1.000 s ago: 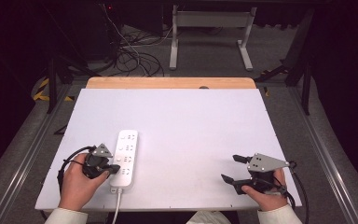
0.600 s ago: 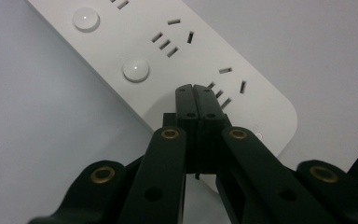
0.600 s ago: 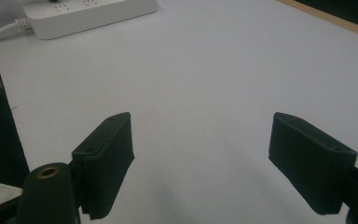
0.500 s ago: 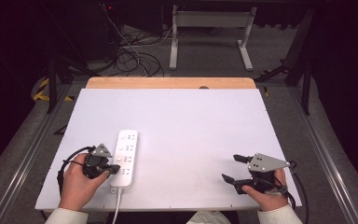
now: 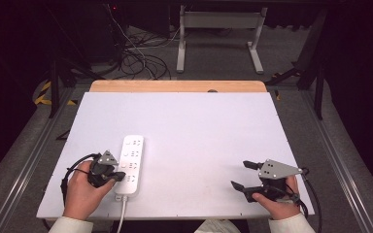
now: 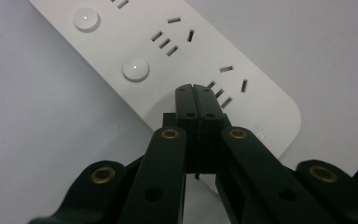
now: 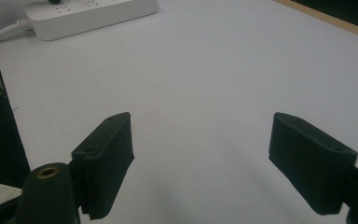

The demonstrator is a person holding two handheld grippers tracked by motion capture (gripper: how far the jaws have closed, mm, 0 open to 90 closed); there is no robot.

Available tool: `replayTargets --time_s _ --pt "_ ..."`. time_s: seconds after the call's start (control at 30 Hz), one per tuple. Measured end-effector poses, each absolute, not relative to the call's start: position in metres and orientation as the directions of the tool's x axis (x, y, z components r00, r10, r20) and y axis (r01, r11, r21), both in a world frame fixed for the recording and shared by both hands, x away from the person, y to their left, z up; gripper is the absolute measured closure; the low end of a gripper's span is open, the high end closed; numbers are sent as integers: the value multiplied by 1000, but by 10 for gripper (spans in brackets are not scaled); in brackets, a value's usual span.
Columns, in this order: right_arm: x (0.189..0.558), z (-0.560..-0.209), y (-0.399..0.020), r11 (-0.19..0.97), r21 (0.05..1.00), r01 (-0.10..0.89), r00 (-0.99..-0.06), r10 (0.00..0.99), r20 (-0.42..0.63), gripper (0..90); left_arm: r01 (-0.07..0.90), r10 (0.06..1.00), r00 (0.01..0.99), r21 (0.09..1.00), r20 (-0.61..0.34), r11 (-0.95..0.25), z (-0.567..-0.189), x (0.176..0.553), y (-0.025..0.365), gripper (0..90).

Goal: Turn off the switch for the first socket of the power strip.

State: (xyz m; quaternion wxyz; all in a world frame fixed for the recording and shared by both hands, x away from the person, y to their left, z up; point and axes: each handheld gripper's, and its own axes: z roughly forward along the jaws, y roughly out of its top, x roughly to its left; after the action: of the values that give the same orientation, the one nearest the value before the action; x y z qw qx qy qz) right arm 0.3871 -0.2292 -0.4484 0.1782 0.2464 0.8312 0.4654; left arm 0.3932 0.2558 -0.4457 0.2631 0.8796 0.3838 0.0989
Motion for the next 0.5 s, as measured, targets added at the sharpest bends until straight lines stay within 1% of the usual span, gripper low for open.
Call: replayTargets --time_s 0.03,0.1,0.13,0.2,0.5 --pt "387 -449 -229 446 862 243 -816 574 -66 221 620 717 692 577 -85 -531 -446 393 259 900" --pt "387 -448 -229 444 862 242 -818 572 -65 221 618 712 698 570 -80 -542 -445 393 260 900" --pt "387 -448 -229 444 863 241 -818 572 -65 221 616 718 693 567 -60 -547 -443 391 259 900" --pt "388 -449 -230 441 864 243 -813 578 -66 221 596 708 704 595 -64 -539 -433 387 257 900" --pt "388 -450 -229 443 862 248 -816 575 -61 221 562 697 716 632 -47 -534 -415 378 256 900"
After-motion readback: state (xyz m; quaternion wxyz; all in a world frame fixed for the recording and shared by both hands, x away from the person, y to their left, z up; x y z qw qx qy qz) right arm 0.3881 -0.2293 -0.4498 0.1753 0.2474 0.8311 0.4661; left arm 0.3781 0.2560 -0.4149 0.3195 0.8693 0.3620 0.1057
